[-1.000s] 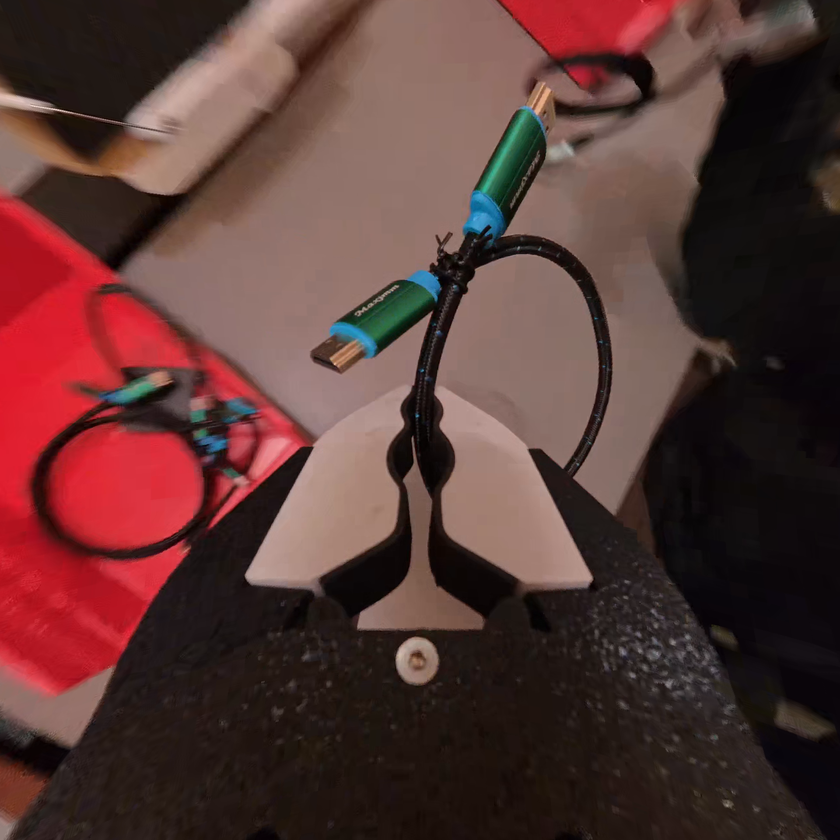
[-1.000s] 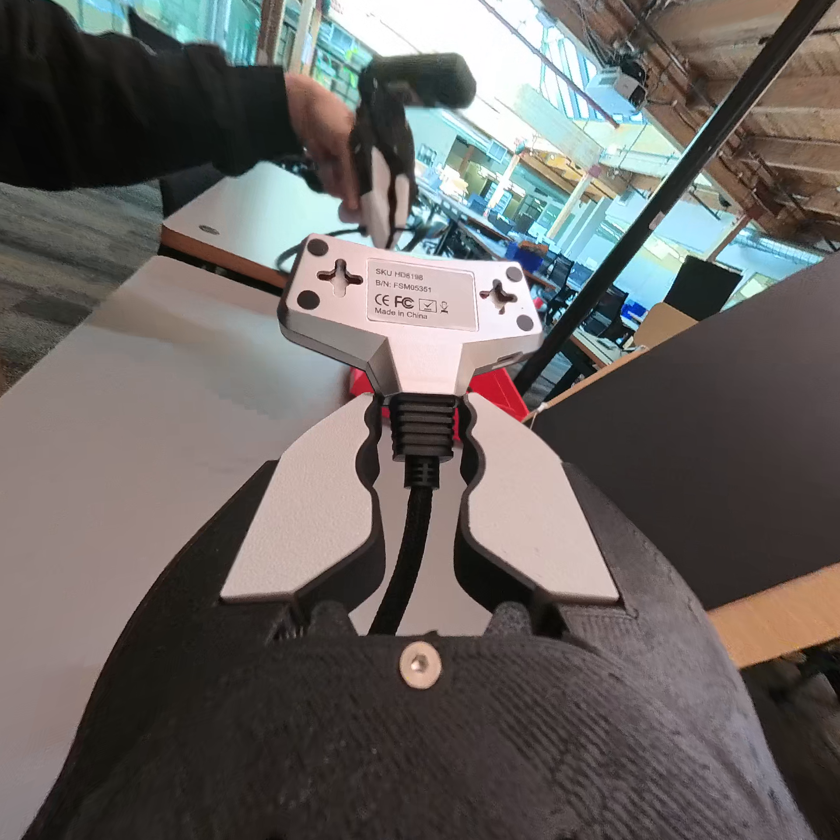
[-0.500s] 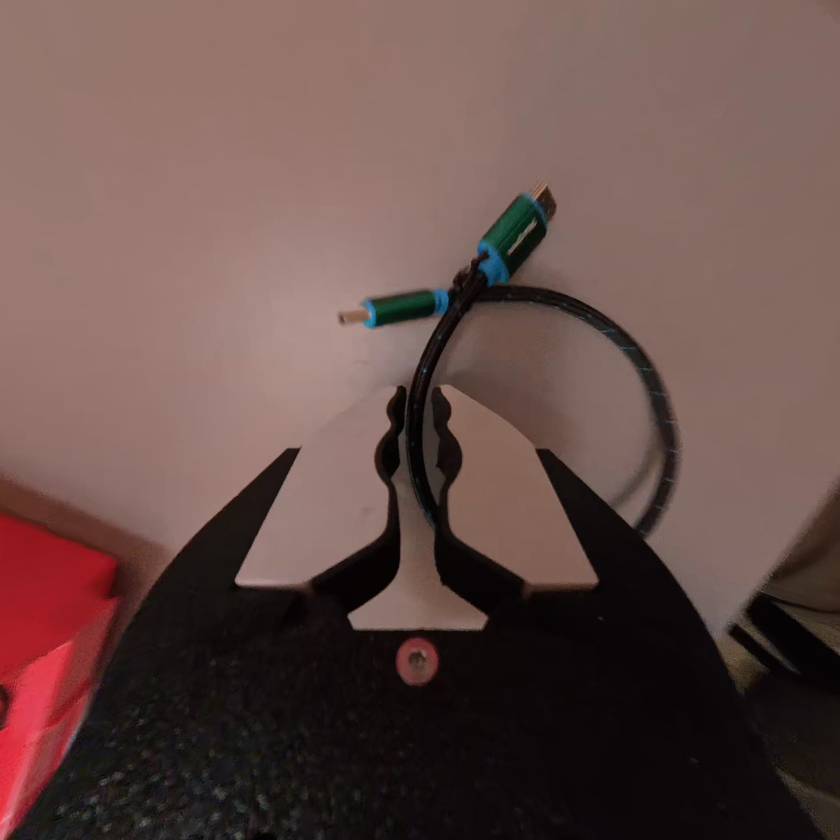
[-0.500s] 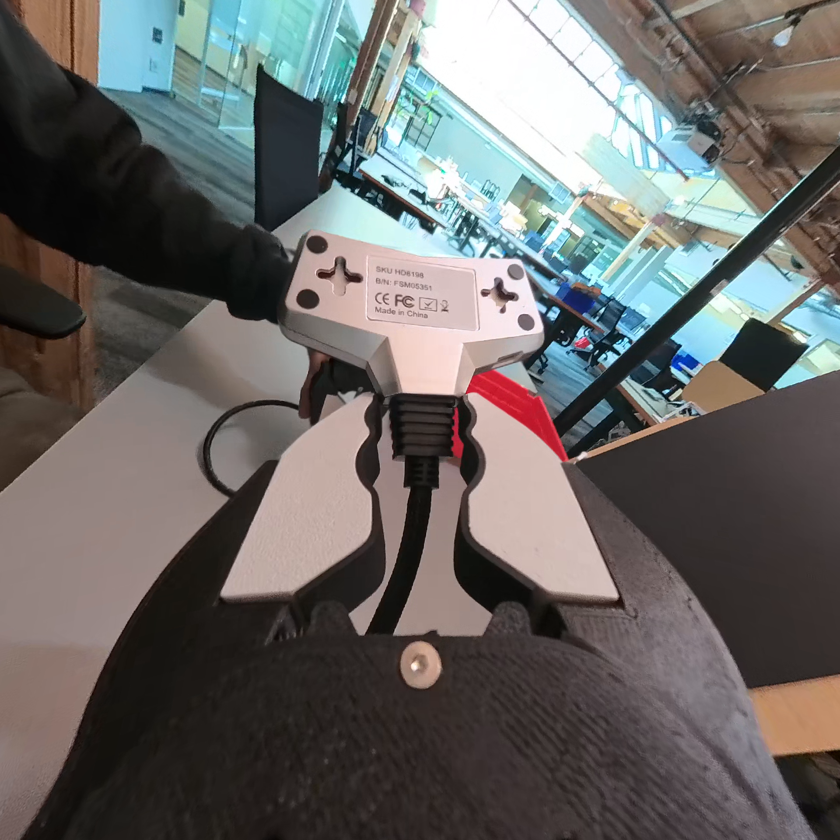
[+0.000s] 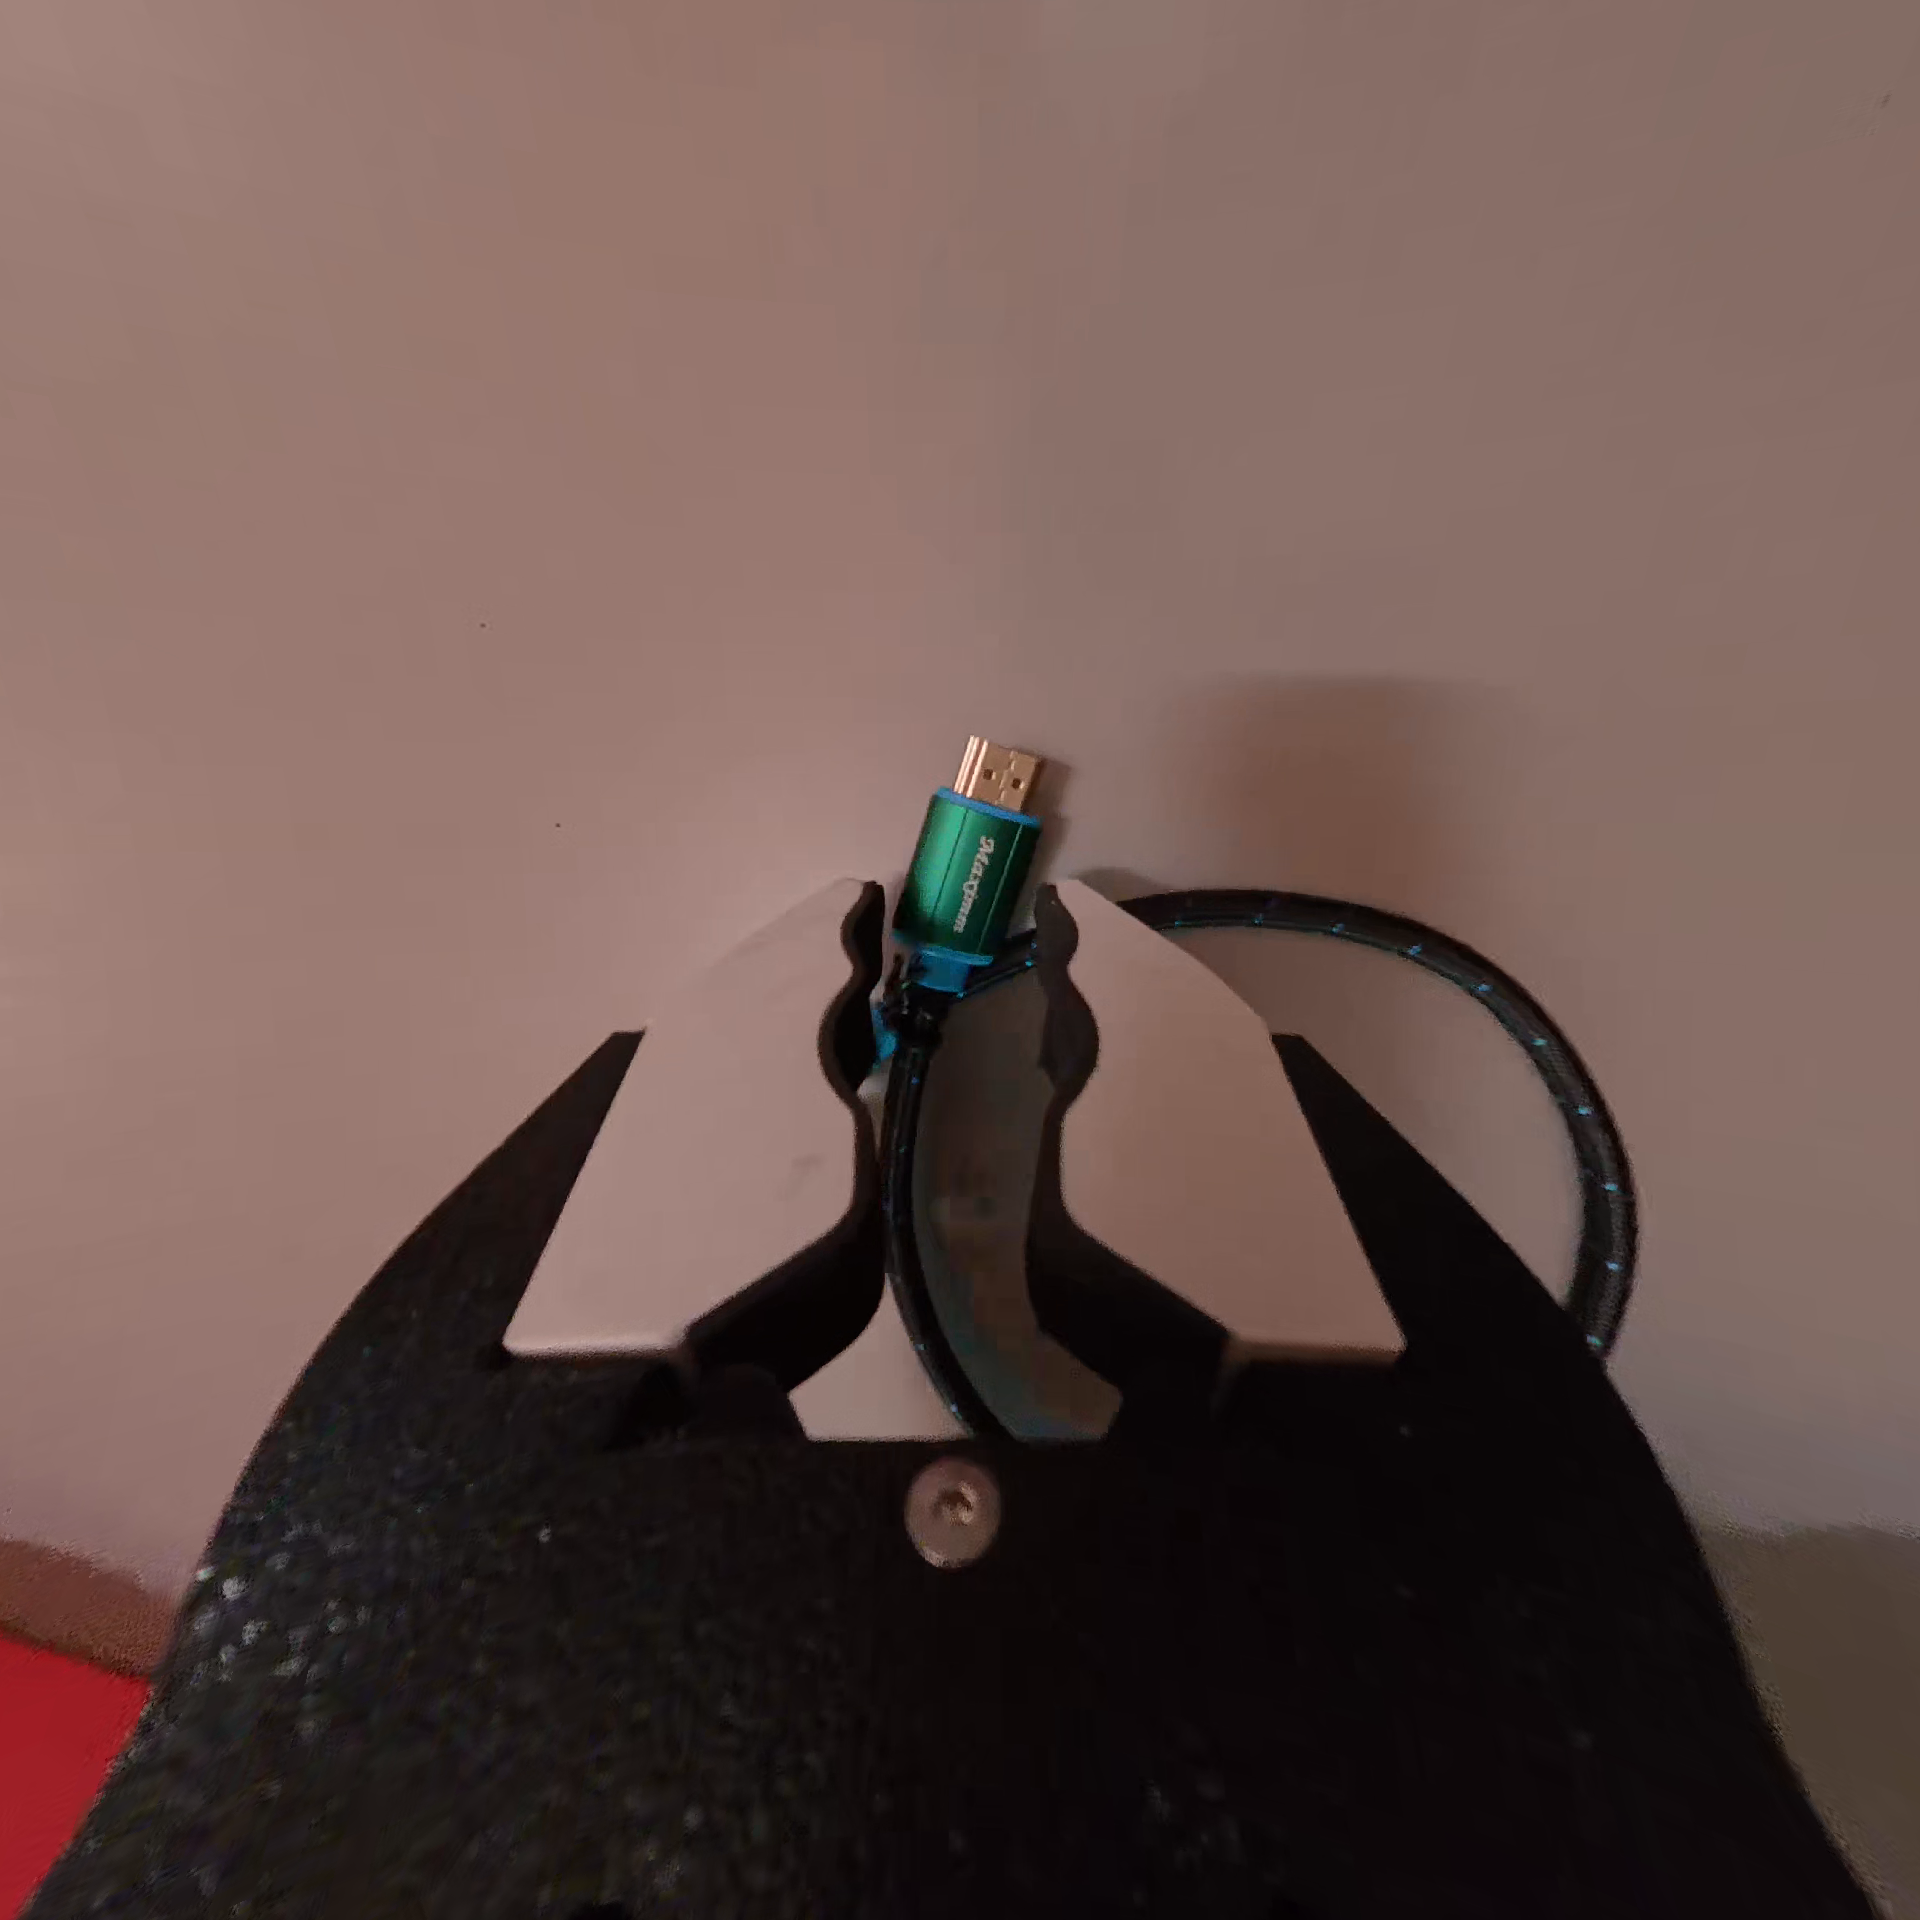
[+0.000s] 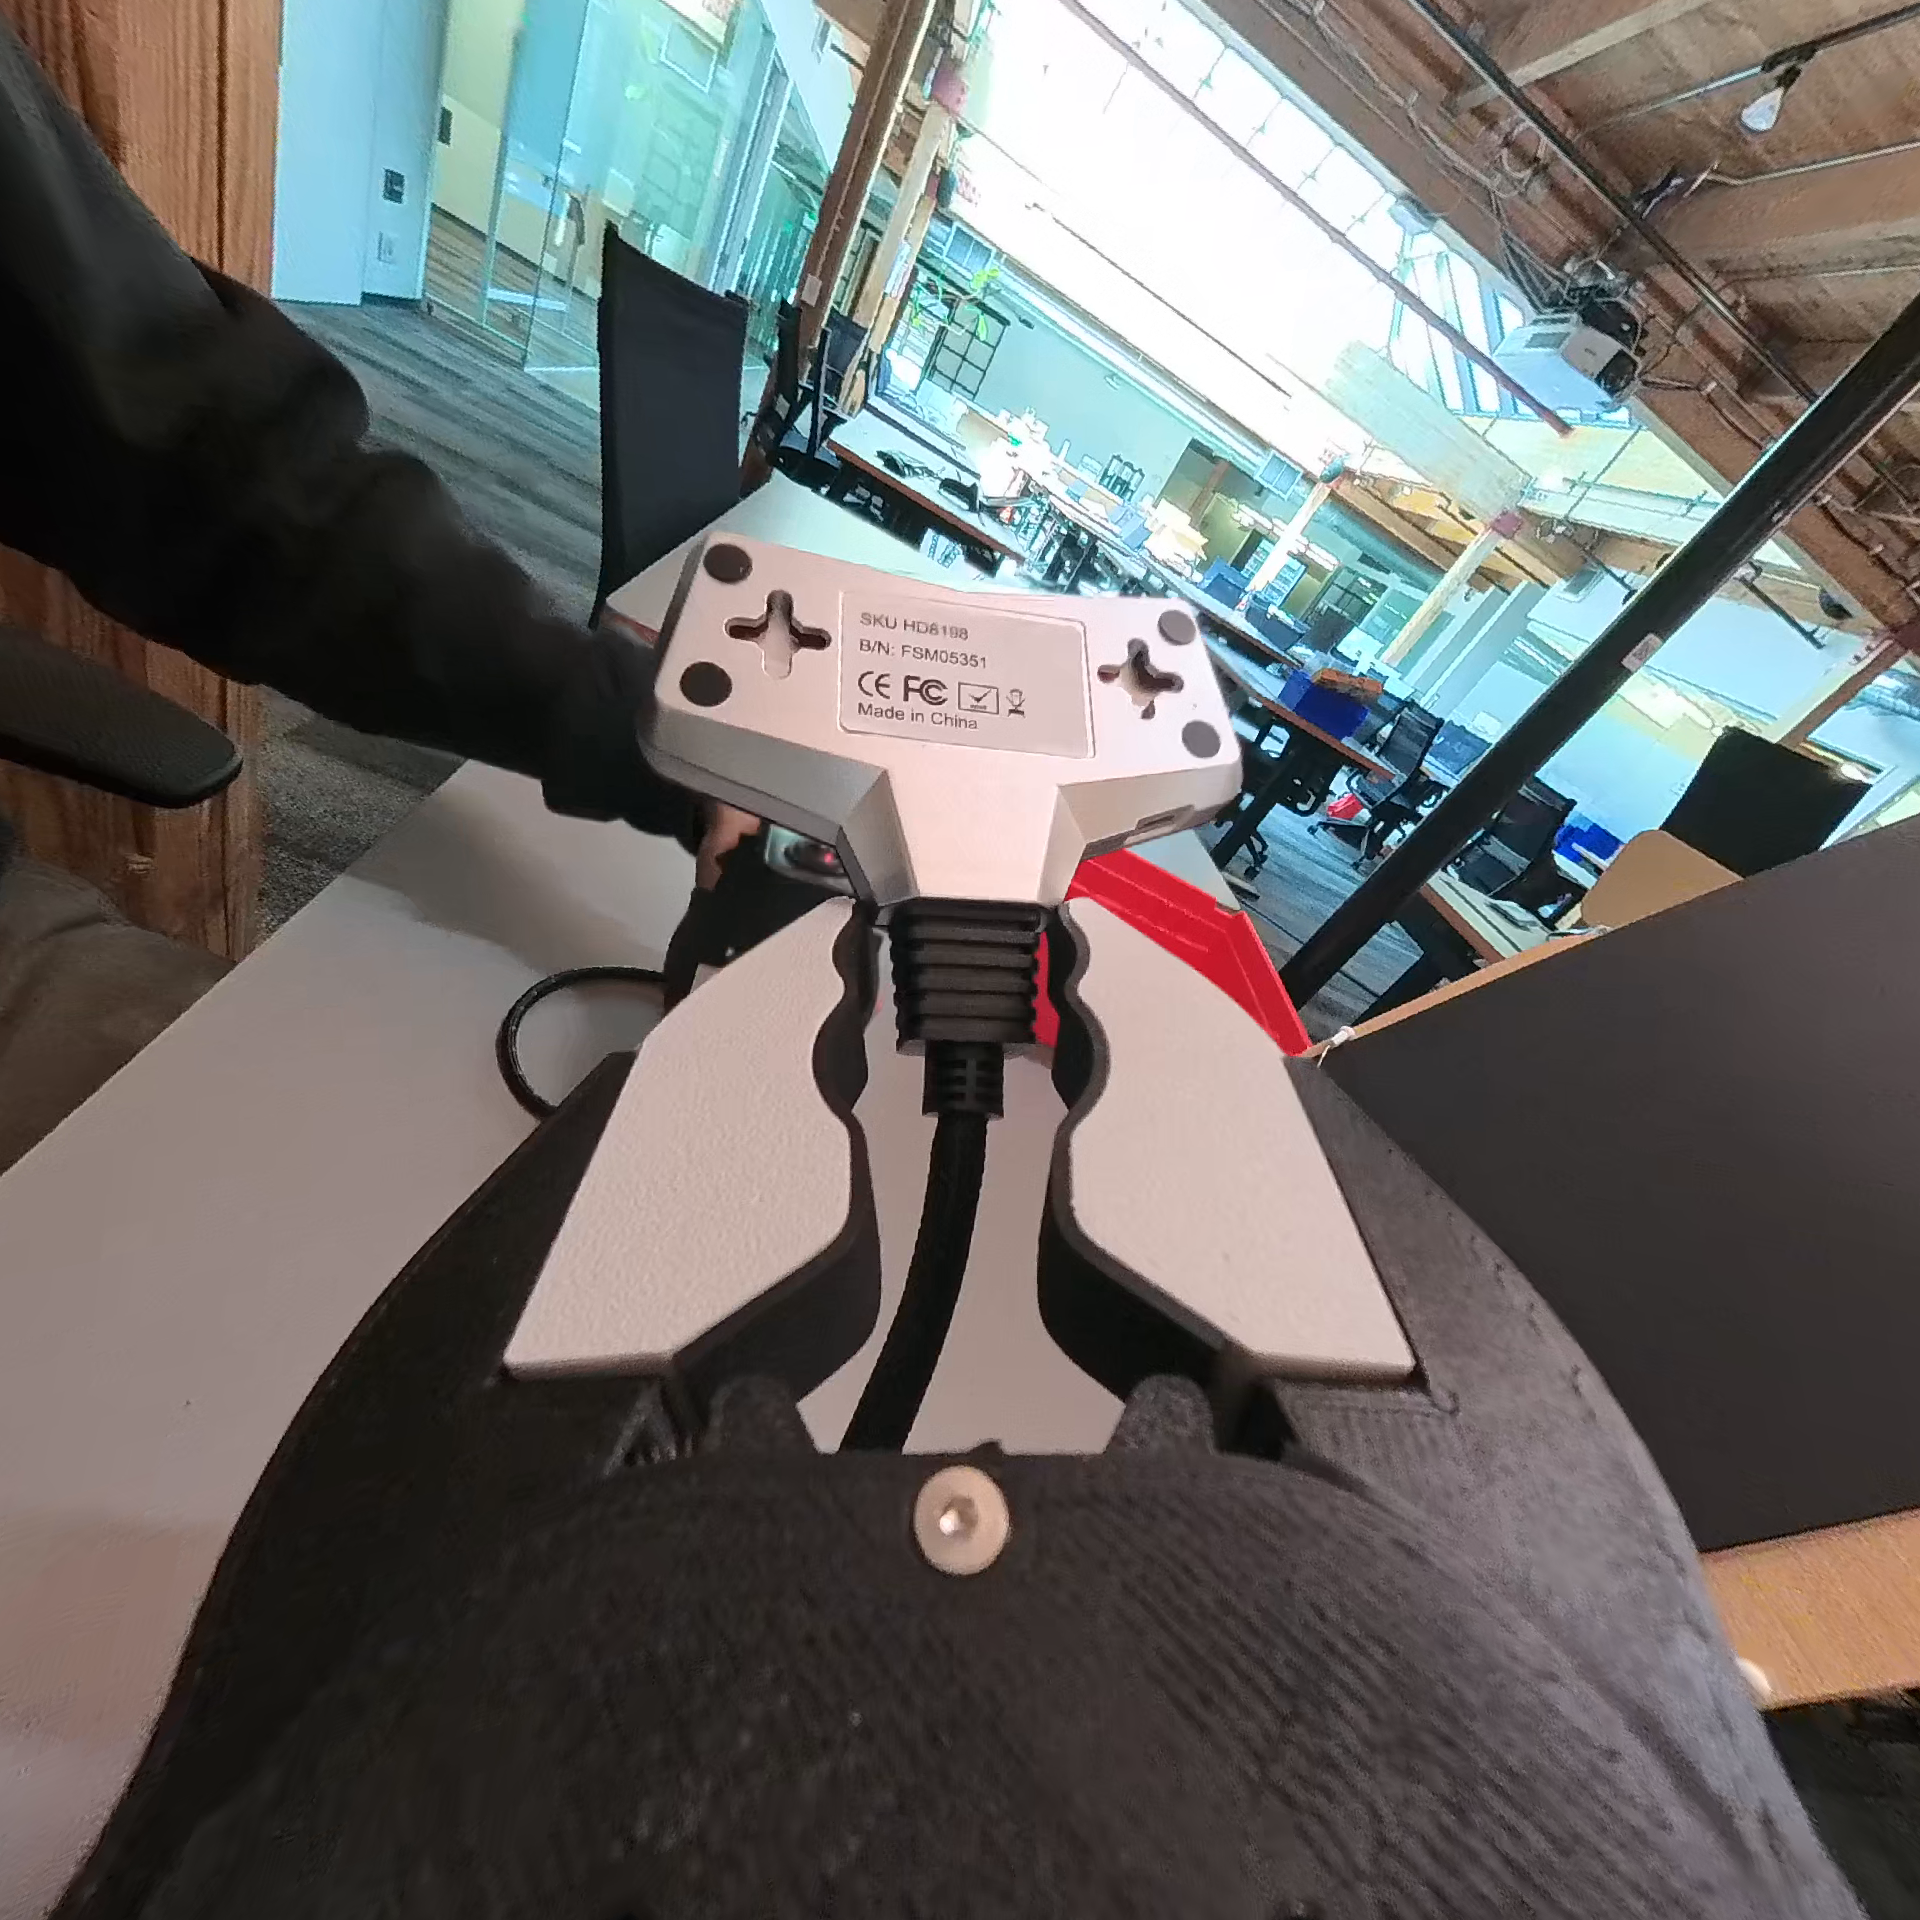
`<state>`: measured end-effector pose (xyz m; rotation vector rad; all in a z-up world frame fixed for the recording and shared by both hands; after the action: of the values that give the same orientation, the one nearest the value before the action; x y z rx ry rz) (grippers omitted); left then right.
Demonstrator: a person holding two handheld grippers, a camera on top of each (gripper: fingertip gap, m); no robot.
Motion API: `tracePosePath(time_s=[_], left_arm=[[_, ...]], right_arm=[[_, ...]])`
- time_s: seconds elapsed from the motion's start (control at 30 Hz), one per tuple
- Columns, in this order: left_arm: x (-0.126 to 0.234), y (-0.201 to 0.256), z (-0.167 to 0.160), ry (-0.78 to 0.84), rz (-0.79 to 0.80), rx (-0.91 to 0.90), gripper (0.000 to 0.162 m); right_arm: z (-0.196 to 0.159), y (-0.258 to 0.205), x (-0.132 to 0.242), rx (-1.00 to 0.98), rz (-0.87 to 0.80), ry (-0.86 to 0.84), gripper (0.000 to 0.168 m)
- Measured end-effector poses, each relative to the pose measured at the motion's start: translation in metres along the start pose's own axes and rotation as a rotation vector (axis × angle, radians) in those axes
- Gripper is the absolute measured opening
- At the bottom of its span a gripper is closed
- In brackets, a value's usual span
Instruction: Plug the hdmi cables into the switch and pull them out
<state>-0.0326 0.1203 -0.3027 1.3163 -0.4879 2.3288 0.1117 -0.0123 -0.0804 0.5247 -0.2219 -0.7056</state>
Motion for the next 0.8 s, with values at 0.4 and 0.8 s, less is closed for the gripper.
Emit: tracePosePath(time_s=[0.4, 0.8], left_arm=[[0.030, 0.003, 0.025, 0.524, -0.148, 0.156, 0.022], [0.110, 0.025, 0.075, 0.627, -0.145, 0.040, 0.019]], right_arm=[[0.000, -0.003, -0.002, 0.013, 0.030, 0.018, 0.033], [-0.006, -0.010, -0.011, 0.027, 0.104, 0.007, 0.033]])
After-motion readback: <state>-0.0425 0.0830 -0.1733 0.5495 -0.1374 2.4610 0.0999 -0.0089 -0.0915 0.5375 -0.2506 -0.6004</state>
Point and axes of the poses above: each gripper's, where its closed fingertips meet, x back along the fingers, z out of its top, y = z × x across the jaws, the point moved 4 cm from there along x, back along the fingers, and after that the axes turned 4 degrees about x, right-handed, at the moved point
